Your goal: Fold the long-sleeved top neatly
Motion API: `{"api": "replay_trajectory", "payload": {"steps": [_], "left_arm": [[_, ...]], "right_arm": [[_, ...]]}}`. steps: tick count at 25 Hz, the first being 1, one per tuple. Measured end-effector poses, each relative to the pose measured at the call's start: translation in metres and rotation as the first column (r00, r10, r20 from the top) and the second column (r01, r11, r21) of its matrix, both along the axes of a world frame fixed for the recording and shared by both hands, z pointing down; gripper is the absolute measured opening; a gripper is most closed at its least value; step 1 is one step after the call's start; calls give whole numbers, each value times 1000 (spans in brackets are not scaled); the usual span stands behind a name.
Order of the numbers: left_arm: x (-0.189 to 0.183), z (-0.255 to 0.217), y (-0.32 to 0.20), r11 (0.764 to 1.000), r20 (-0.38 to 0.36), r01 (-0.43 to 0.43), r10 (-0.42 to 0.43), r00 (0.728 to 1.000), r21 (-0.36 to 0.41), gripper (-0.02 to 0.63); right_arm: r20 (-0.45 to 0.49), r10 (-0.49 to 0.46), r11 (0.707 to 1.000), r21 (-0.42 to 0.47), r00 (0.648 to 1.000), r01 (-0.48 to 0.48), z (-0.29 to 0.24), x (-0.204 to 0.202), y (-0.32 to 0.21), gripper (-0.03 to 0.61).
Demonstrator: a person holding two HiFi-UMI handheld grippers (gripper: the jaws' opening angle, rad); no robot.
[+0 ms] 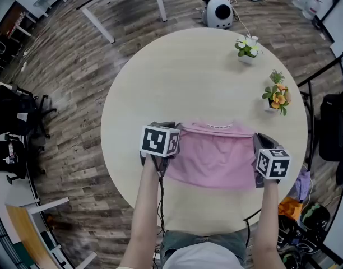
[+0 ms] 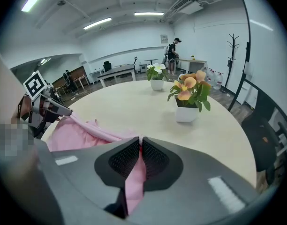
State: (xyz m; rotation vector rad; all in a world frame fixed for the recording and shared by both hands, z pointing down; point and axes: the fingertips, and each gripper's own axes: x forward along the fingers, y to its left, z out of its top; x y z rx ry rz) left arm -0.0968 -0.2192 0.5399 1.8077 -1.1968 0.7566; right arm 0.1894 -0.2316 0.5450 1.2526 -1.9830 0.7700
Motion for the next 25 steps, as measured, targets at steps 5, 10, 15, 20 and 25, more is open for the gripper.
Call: {"api": "replay_trajectory", "payload": {"steps": [5,10,15,20,25], "left_arm": [[0,13,-8,999,-35,32,-33,999,-20,41],[-2,19,-20,996,-85,79,-81,993,-31,46],[-3,27,-26,990,-152,139,-142,978,-33,57],[-11,27,-33,971,-251,237,-235,939,-24,68],[-21,25,-37,963,-252,269,-262,932,-6,74]], "right_arm": [[-12,9,1000,-28,1000,-9,17,-1,-9,49],[-32,23,998,-53,999,-24,34,-2,-19,52],[-23,52,997,-59,998,-54,46,-2,-26,94],[-1,59,996,-72,998,-59,52,-6,-29,122],[1,57,996,-72,998,-57,56,-8,-30,159]]}}
